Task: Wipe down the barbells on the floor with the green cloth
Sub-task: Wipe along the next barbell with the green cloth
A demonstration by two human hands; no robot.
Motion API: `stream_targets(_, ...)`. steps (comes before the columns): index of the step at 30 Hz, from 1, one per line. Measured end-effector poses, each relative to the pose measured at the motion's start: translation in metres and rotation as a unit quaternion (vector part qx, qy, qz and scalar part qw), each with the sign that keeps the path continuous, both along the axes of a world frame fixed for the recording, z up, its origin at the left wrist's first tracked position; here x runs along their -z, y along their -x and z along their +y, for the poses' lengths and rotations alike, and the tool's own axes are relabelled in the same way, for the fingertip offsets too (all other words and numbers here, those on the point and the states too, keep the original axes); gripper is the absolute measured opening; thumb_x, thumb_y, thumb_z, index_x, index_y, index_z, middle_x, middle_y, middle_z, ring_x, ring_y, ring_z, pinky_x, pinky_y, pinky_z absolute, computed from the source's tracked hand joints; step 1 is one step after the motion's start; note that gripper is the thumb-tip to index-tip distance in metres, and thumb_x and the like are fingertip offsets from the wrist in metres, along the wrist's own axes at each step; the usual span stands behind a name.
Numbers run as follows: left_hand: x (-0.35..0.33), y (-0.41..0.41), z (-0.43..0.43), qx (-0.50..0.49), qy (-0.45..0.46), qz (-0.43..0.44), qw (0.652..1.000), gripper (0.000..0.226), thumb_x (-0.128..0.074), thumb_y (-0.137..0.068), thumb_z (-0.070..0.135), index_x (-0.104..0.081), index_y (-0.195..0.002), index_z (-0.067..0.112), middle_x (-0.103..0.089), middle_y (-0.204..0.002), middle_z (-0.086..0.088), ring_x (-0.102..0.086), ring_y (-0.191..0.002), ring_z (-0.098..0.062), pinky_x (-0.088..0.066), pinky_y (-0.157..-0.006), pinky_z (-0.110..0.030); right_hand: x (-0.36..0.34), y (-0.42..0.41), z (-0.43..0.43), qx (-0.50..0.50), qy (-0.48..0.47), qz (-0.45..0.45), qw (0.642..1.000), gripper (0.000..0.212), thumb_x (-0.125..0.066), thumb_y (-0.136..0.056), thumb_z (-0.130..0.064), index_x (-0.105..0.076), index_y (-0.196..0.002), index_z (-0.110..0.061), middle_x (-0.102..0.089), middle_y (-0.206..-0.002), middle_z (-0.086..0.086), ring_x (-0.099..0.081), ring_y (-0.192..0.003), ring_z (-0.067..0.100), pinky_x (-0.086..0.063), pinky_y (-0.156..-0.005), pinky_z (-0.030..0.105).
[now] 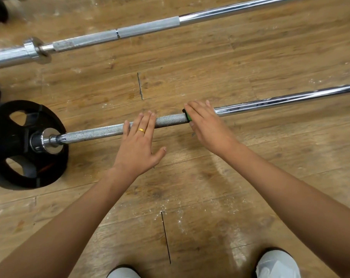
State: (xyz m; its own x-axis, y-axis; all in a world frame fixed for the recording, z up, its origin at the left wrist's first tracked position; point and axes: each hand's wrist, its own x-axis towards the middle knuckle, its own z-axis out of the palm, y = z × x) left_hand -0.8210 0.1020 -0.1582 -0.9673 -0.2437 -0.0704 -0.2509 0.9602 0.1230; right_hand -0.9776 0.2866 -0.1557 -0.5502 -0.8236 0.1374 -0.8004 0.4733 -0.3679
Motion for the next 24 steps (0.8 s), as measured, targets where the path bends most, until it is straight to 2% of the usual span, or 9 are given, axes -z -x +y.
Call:
stream_targets(3, 0.001, -0.007, 0.002, 0.005, -0.004, -0.004, 1.0, 0.096, -0.05, -0.093, 0.062, -0.005, -0.162, 0.013, -0.008, -0.17, -0.005, -0.004, -0.156, -0.025, -0.004, -0.125, -0.053, 0.0, 0.002, 0.014, 0.013, 0.012, -0.006, 1.0, 0.05, -0.051, -0.098, -0.001, -0.042, -0.147, 0.0, -0.046, -0.148, 0.016, -0.038, -0.142, 0.033, -0.007, -0.123, 0.039)
stream_targets(6, 0.002, -0.014, 0.005, 0.011, -0.002, -0.006, 1.0, 0.097, -0.05, -0.092, 0.061, -0.004, -0.162, 0.012, -0.005, -0.17, -0.005, -0.002, -0.157, -0.025, -0.004, -0.125, -0.054, 0.001, 0.003, 0.032, 0.066, 0.034, -0.025, 0.997, 0.049, -0.051, -0.098, -0.001, -0.043, -0.147, -0.001, -0.046, -0.149, 0.015, -0.037, -0.143, 0.031, -0.005, -0.123, 0.036)
stream_targets(9, 0.002, -0.021, 0.012, 0.011, 0.005, -0.013, 1.0, 0.099, -0.051, -0.093, 0.062, -0.002, -0.162, 0.01, 0.001, -0.17, -0.004, 0.002, -0.157, -0.024, -0.002, -0.125, -0.054, -0.004, -0.003, 0.037, 0.092, 0.031, -0.043, 0.994, 0.048, -0.05, -0.096, 0.001, -0.046, -0.144, 0.0, -0.047, -0.148, 0.016, -0.039, -0.141, 0.032, -0.007, -0.123, 0.042)
stream_targets(12, 0.002, -0.028, 0.018, 0.013, 0.009, -0.023, 1.0, 0.101, -0.049, -0.093, 0.064, 0.002, -0.162, 0.011, 0.006, -0.17, -0.005, 0.008, -0.156, -0.023, 0.001, -0.125, -0.052, -0.009, -0.022, 0.028, 0.048, 0.019, -0.048, 0.998, 0.045, -0.05, -0.095, 0.003, -0.049, -0.14, 0.002, -0.051, -0.142, 0.017, -0.044, -0.134, 0.033, -0.01, -0.122, 0.044)
stream_targets(15, 0.0, -0.035, 0.024, 0.013, 0.006, -0.028, 0.999, 0.103, -0.048, -0.092, 0.065, 0.004, -0.162, 0.011, 0.009, -0.17, -0.004, 0.011, -0.156, -0.022, 0.003, -0.125, -0.052, -0.008, -0.027, 0.031, 0.013, -0.002, -0.041, 0.999, 0.047, -0.049, -0.096, 0.002, -0.046, -0.143, 0.001, -0.048, -0.146, 0.015, -0.04, -0.138, 0.031, -0.009, -0.123, 0.042)
stream_targets(21, 0.0, -0.05, 0.034, 0.018, 0.003, -0.036, 0.999, 0.103, -0.05, -0.092, 0.063, 0.007, -0.161, 0.012, 0.012, -0.169, -0.005, 0.014, -0.155, -0.024, 0.003, -0.125, -0.053, -0.004, -0.035, 0.052, 0.111, 0.031, -0.051, 0.992, 0.048, -0.048, -0.092, 0.007, -0.048, -0.14, 0.001, -0.049, -0.143, 0.017, -0.04, -0.138, 0.034, -0.013, -0.123, 0.047)
stream_targets(24, 0.0, -0.057, 0.044, 0.01, 0.001, -0.036, 0.999, 0.103, -0.048, -0.092, 0.064, 0.009, -0.161, 0.012, 0.014, -0.169, -0.005, 0.016, -0.155, -0.024, 0.005, -0.124, -0.052, -0.003, -0.054, 0.046, 0.095, 0.025, -0.041, 0.994, 0.049, -0.048, -0.092, 0.006, -0.047, -0.141, 0.002, -0.048, -0.144, 0.017, -0.037, -0.14, 0.034, -0.013, -0.123, 0.049)
